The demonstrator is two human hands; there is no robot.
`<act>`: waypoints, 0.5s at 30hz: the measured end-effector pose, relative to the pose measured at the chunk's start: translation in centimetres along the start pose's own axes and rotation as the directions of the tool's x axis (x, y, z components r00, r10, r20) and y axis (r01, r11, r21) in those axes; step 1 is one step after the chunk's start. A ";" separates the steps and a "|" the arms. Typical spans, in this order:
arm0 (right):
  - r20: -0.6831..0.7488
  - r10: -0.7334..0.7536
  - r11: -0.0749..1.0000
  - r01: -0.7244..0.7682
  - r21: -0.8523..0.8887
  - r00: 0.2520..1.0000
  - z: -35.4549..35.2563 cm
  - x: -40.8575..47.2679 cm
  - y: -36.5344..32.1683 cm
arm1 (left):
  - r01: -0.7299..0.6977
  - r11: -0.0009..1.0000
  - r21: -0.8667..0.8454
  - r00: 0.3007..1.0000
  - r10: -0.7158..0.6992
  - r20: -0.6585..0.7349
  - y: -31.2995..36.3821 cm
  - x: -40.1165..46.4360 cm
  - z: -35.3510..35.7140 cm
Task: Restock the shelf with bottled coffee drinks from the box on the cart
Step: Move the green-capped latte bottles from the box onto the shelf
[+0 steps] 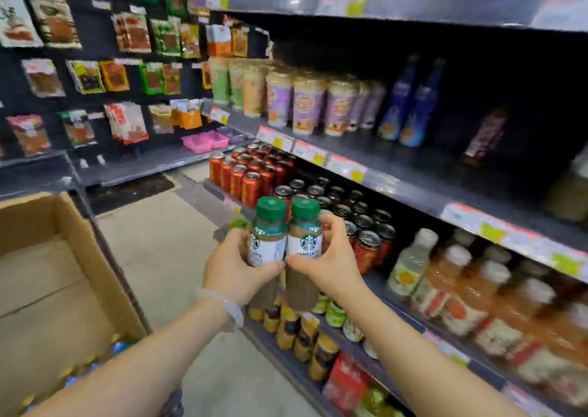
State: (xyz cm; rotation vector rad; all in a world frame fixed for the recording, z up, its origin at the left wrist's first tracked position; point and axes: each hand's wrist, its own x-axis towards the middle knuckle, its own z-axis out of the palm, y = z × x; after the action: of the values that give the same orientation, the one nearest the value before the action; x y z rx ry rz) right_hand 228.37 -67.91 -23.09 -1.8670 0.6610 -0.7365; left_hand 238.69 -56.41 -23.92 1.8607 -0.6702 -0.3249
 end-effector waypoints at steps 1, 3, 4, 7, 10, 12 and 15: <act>-0.046 -0.009 1.000 0.009 -0.006 0.999 -2.7 -0.7 -0.2 | -0.033 0.999 -0.009 0.999 0.033 0.026 1.5 -0.6 1.8; -0.139 -0.017 1.000 0.014 -0.026 0.990 -7.6 -2.3 -0.3 | -0.091 0.995 -0.031 0.993 0.093 0.073 4.4 -1.9 5.4; -0.180 -0.016 0.999 0.010 -0.035 0.984 -10.0 -3.2 -0.4 | -0.122 0.992 -0.041 0.988 0.125 0.091 5.7 -2.5 7.2; -0.296 -0.003 0.999 -0.011 -0.045 0.955 -16.9 -6.2 -0.6 | -0.208 0.975 -0.075 0.962 0.218 0.164 9.6 -4.7 12.4; -0.410 -0.008 0.998 -0.020 -0.063 0.912 -22.9 -9.3 -1.3 | -0.254 0.959 -0.128 0.926 0.280 0.253 13.6 -7.3 16.8; -0.473 -0.003 0.994 -0.047 -0.094 0.881 -26.3 -11.4 -1.8 | -0.268 0.948 -0.173 0.899 0.310 0.307 15.9 -8.8 19.3; -0.549 0.018 0.988 -0.098 -0.116 0.835 -30.6 -14.0 -2.6 | -0.309 0.931 -0.194 0.855 0.361 0.372 19.0 -10.4 22.5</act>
State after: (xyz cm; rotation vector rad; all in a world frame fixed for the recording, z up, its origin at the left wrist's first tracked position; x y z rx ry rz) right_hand 196.85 -74.97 -13.31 -1.7485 1.1538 -1.2328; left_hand 213.06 -72.50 -15.97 1.5269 -1.2131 -0.5145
